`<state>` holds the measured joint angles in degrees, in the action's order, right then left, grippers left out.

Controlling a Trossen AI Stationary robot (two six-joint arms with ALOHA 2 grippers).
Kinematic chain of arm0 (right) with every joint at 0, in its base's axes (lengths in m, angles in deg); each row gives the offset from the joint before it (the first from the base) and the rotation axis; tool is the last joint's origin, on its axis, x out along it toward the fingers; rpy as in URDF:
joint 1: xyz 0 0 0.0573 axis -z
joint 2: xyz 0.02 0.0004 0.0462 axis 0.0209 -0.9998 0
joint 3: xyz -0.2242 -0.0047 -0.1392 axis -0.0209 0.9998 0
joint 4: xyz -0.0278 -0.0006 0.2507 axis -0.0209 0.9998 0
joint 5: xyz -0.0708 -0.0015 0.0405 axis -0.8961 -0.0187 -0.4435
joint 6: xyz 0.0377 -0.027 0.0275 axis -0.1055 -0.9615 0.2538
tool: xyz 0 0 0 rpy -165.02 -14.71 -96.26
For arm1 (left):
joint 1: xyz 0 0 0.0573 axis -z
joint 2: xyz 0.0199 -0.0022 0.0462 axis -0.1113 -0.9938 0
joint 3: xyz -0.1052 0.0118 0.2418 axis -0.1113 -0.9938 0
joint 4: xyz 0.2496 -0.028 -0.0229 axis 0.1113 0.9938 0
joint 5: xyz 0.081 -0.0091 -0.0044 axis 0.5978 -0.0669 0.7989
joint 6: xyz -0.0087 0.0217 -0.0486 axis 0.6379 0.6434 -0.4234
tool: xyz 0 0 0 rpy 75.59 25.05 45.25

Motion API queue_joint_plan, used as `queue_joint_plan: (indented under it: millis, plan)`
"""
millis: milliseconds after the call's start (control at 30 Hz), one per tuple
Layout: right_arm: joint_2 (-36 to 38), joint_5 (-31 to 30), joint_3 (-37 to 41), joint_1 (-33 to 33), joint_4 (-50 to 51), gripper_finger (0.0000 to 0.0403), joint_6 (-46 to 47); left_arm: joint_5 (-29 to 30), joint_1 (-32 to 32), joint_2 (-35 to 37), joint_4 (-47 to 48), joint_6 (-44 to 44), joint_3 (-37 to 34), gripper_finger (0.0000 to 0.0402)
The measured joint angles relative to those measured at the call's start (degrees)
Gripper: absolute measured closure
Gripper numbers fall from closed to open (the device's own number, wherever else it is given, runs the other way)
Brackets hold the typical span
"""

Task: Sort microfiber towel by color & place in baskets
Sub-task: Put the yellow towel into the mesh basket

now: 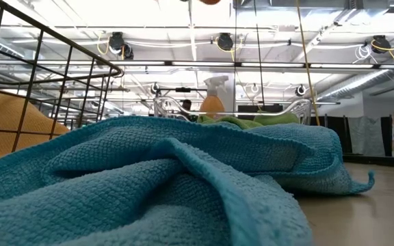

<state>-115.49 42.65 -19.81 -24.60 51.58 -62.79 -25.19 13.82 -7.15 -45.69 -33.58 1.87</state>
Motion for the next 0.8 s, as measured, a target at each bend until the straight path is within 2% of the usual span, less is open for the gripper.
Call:
queue_joint_plan:
  millis: [133, 333, 567, 700, 800]
  plan:
    - [-0.01, -1.86, 0.0, -0.29, -6.26, 0.0108, -6.26, -0.75, 0.17, 0.06, -0.33, -0.05, 0.0, 0.0381]
    - [-0.04, -1.41, 0.0, 0.67, -7.53, 0.0164, -9.79, -5.65, 0.54, 0.01, -0.41, -0.54, 0.01, 0.038]
    - [-2.36, 11.62, 0.0, 1.24, -10.75, 0.0255, -21.32, -6.47, 0.39, -0.03, 0.57, -1.54, 0.0, 0.038]
    - [-2.49, 11.48, 0.0, 0.09, -12.2, 0.0295, -25.37, -5.22, 0.0, -0.03, 1.56, -1.56, 0.0, 0.038]
    - [-2.49, 10.99, 0.0, -0.16, -15.5, 0.0318, -24.79, -5.0, -0.74, -0.65, 1.44, -1.58, 0.01, 0.0379]
